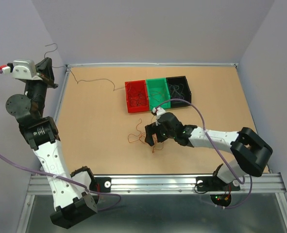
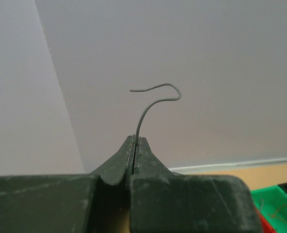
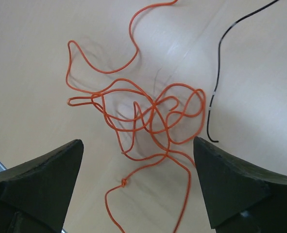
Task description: Untangle the cables
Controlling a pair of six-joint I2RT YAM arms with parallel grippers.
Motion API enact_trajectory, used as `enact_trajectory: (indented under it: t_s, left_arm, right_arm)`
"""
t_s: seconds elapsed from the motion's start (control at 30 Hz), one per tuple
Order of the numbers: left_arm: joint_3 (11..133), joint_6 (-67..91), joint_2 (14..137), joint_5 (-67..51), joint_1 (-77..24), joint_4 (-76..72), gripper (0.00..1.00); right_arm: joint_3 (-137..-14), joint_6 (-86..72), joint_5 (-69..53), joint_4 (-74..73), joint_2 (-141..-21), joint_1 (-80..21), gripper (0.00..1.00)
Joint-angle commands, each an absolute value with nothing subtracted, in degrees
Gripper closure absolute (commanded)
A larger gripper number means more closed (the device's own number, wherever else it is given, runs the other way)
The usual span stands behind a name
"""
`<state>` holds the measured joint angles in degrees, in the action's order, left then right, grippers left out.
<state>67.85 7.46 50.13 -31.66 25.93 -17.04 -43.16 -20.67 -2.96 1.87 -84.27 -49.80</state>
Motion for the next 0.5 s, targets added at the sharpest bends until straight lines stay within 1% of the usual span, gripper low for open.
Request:
enact_trajectory:
  t_s: [0.0,0.13,0.23,0.3,0.33,0.37,0.47]
  left_arm:
    - [64.0,10.6,49.8,-37.9,25.8,-25.0,1.00]
    - [61.4,12.1,51.7,-43.1,25.8,-28.6,1.00]
    - [59.9,12.4,52.3,-44.0,25.1,-29.5,1.00]
    - [58.9,12.4,52.5,-44.0,24.8,-30.7,1.00]
    - [58.6,12.3,52.4,-44.0,24.2,-30.8,1.00]
    - [58.4,12.1,52.5,-43.9,23.8,-31.1,1.00]
    - [57.8,11.7,52.3,-43.5,22.9,-31.2,1.00]
  right_arm:
    - [-48.3,-17.4,-3.3,1.8,-89.1,-53.2,0.00]
    - [-51.8,-15.9,6.2,-1.4,-94.2,-55.9,0.00]
    - [-54.8,-15.5,9.3,-3.3,-98.2,-57.6,0.00]
    - [-56.6,-16.7,14.5,-6.3,-100.6,-58.4,0.02]
    - [-56.8,-17.1,16.2,-7.1,-102.3,-58.8,0.08]
    - [-56.7,-17.7,20.1,-7.9,-102.7,-59.4,0.26]
    - [-55.5,-19.3,23.9,-8.9,-102.8,-61.2,0.48]
